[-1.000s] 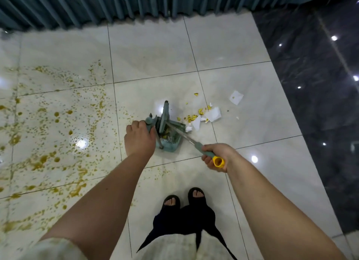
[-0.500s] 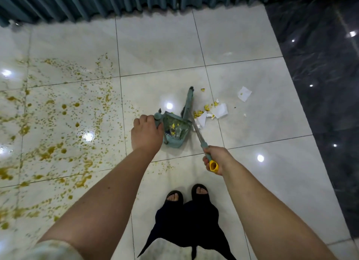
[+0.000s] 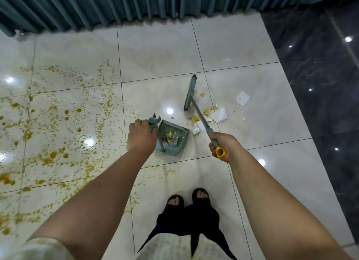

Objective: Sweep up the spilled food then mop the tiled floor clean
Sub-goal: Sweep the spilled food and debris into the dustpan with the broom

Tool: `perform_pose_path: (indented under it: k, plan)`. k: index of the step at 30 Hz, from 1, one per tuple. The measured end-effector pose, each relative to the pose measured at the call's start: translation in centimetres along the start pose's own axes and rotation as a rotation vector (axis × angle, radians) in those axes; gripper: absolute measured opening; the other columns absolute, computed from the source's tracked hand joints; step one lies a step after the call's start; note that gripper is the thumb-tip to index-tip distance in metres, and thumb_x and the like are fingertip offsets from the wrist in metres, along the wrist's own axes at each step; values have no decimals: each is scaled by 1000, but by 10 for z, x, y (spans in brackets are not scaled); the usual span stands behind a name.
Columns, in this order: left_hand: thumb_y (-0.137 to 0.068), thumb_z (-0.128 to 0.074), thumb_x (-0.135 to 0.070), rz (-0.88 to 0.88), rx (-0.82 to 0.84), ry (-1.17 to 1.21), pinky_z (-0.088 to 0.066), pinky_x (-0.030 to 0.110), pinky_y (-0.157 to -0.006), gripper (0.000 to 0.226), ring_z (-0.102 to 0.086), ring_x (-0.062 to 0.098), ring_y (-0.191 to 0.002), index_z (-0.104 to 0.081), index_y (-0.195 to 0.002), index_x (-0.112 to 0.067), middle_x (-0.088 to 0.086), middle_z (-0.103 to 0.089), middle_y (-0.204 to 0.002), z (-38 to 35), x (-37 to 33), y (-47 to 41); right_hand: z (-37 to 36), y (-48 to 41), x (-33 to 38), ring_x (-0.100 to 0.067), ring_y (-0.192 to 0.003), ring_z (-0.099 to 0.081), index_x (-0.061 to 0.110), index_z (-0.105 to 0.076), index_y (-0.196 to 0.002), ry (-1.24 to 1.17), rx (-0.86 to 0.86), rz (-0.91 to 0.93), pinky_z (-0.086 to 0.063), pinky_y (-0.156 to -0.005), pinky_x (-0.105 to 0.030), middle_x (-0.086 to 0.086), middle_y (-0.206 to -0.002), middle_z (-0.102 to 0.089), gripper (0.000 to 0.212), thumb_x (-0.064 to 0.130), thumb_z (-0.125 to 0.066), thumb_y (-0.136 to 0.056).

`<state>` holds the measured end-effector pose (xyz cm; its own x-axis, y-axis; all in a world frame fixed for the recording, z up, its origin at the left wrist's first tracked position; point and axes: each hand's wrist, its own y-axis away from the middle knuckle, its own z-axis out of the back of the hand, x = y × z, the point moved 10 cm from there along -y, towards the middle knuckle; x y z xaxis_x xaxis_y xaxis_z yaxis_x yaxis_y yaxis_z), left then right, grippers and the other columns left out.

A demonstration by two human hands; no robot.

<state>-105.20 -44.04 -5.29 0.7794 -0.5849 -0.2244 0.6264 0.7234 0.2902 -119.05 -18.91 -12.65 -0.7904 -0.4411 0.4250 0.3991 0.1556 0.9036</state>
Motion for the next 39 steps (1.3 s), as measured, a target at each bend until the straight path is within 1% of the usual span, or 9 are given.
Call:
perform_pose_path:
  k: [5,10,15,19,24,27,30,34,39]
  plan:
    - [-98,-43,-38,30,-50,6,-44,40,-84,39,-42,29,-113,-54,-117,-5,12,-52,-117,-2,9,-1,-15,-12,-44,-9,-31,-42,5,-52,-97,-29,83,-190,-34,-31,-15,-8,-65,-46,9,14,-49,-97]
    - [-99,-41,-37,27,-23,-5,-44,40,-85,40,-41,29,-115,-52,-119,-5,12,-51,-120,0,2,-6,-12,24,-49,-8,-29,-41,5,-52,-92,46,124,-248,-32,-29,-12,-8,-64,-46,12,14,-48,-99]
    - [-99,-40,-37,21,-26,0,-44,40,-85,40,-42,29,-114,-53,-119,-5,12,-52,-120,3,5,-7,-8,41,2,-9,-34,-42,4,-53,-95,121,86,-122,-33,-31,-13,-9,-64,-47,10,12,-48,-98]
    - [-98,-41,-39,19,-48,-26,-44,39,-85,41,-44,29,-112,-54,-118,-6,11,-53,-118,1,6,-7,-35,20,7,-15,-46,-43,6,-61,-110,138,69,13,-36,-34,-17,-12,-68,-49,17,10,-50,-97]
    - [-98,-41,-39,27,-74,-56,-44,38,-84,40,-46,29,-110,-55,-117,-6,11,-54,-116,1,5,-8,-58,-8,-22,-15,-49,-45,16,-60,-119,126,96,-37,-38,-36,-18,-11,-72,-51,24,11,-49,-98]
    - [-98,-40,-39,17,-66,-56,-44,38,-83,39,-46,29,-110,-55,-115,-7,11,-55,-115,3,1,-7,-48,6,-62,-13,-46,-44,14,-59,-111,127,108,-173,-36,-33,-15,-10,-68,-49,17,11,-49,-98]
    - [-98,-41,-37,14,-37,-22,-43,39,-83,38,-45,29,-110,-56,-114,-6,12,-55,-116,3,-2,-4,-32,33,-69,-9,-31,-42,8,-54,-94,82,140,-259,-33,-30,-13,-8,-63,-45,9,13,-48,-98]
    - [-97,-42,-34,2,-7,38,-41,40,-89,38,-44,31,-113,-56,-115,-4,14,-53,-117,3,-3,-3,-7,54,-30,-7,-29,-43,5,-54,-93,62,118,-212,-34,-30,-13,-8,-65,-49,12,15,-50,-97]
    - [-98,-41,-34,-91,-7,3,-43,39,-86,37,-45,30,-109,-58,-113,-4,13,-55,-113,8,-26,-2,16,56,-3,-12,-39,-44,5,-57,-98,58,48,-61,-35,-31,-14,-11,-65,-50,10,14,-52,-96]
